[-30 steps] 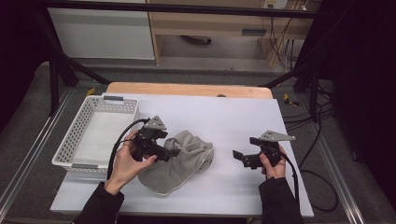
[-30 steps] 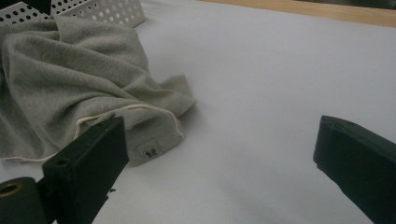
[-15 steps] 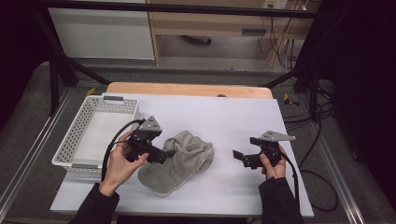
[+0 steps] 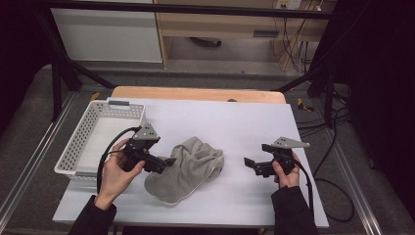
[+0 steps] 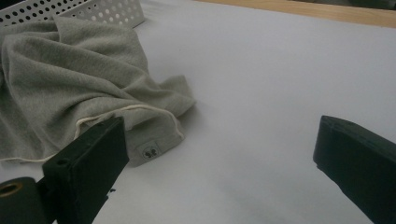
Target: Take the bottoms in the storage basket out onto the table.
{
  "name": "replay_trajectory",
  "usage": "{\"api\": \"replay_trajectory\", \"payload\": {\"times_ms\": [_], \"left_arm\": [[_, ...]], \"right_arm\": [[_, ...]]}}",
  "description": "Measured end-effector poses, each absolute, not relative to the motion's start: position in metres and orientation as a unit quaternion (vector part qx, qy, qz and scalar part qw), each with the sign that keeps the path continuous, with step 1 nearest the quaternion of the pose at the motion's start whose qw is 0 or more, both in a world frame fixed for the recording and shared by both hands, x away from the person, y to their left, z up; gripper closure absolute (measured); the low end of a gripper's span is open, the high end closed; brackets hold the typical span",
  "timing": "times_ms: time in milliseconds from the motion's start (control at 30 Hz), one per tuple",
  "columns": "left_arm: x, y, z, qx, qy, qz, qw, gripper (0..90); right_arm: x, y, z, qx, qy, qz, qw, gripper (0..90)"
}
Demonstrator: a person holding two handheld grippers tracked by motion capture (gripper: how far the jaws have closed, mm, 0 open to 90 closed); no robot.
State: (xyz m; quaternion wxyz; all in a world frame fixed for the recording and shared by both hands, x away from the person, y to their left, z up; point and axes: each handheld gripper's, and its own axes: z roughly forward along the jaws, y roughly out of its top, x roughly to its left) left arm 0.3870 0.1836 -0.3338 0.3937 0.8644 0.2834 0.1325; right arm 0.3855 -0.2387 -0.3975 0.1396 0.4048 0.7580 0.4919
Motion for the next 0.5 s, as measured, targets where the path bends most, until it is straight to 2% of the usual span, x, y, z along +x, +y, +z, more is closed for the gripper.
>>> {"api": "replay_trajectory", "payload": {"times_ms": [500], "left_arm": [[0.385, 0.210, -0.337, 0.855, 0.303, 0.142, 0.397, 5.9]], "right_arm": [[0.385, -0.239, -0.397, 0.404, 0.759, 0.491, 0.139, 3.5]]}}
